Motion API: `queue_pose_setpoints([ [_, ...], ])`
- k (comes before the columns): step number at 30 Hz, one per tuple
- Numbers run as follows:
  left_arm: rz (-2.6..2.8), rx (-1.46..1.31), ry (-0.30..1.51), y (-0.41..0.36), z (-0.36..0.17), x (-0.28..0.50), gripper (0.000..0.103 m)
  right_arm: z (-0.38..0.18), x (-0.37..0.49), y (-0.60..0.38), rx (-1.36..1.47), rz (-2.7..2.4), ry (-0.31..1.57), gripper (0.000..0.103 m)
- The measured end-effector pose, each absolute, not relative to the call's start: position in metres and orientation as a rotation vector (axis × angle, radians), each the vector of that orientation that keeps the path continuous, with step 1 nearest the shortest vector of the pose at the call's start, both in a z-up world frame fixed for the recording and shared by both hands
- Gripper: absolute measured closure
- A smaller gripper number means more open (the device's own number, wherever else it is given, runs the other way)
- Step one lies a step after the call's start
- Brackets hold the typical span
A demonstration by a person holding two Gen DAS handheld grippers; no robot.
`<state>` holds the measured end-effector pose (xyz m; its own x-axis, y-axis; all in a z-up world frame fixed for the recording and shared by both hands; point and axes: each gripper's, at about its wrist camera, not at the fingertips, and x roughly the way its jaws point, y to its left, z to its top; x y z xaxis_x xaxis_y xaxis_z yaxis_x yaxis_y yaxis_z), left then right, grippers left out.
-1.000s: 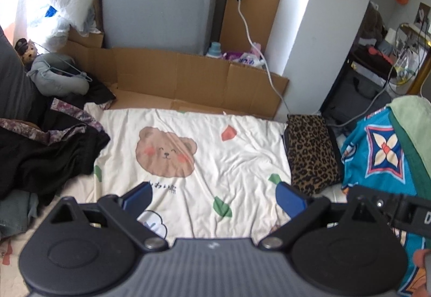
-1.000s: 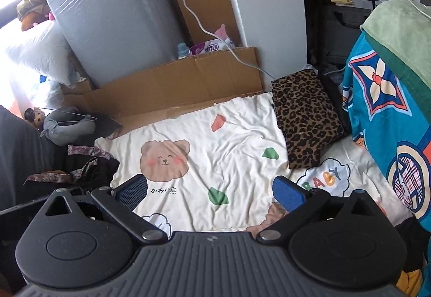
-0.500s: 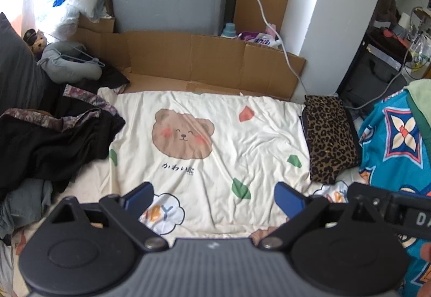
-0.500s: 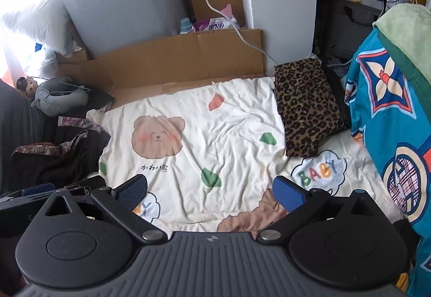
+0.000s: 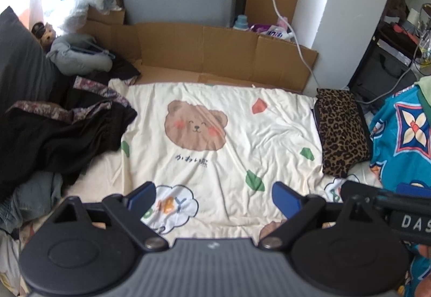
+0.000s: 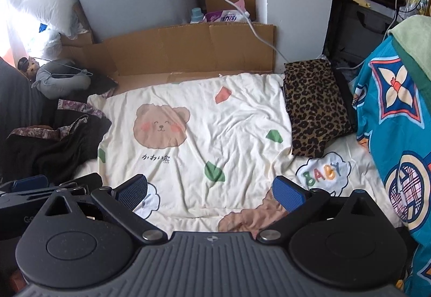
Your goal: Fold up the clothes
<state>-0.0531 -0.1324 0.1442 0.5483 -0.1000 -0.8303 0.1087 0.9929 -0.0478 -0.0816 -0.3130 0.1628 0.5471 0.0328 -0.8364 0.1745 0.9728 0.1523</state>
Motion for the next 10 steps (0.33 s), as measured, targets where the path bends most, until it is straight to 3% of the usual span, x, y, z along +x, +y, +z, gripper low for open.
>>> queue_pose_setpoints([
  [10,-0.103,0.009,0.994,-0.121,0.1413,-0.0498,0.01,0.1575,-0.0711,-0.3031,0.207,-0.061,1.007,0.001],
])
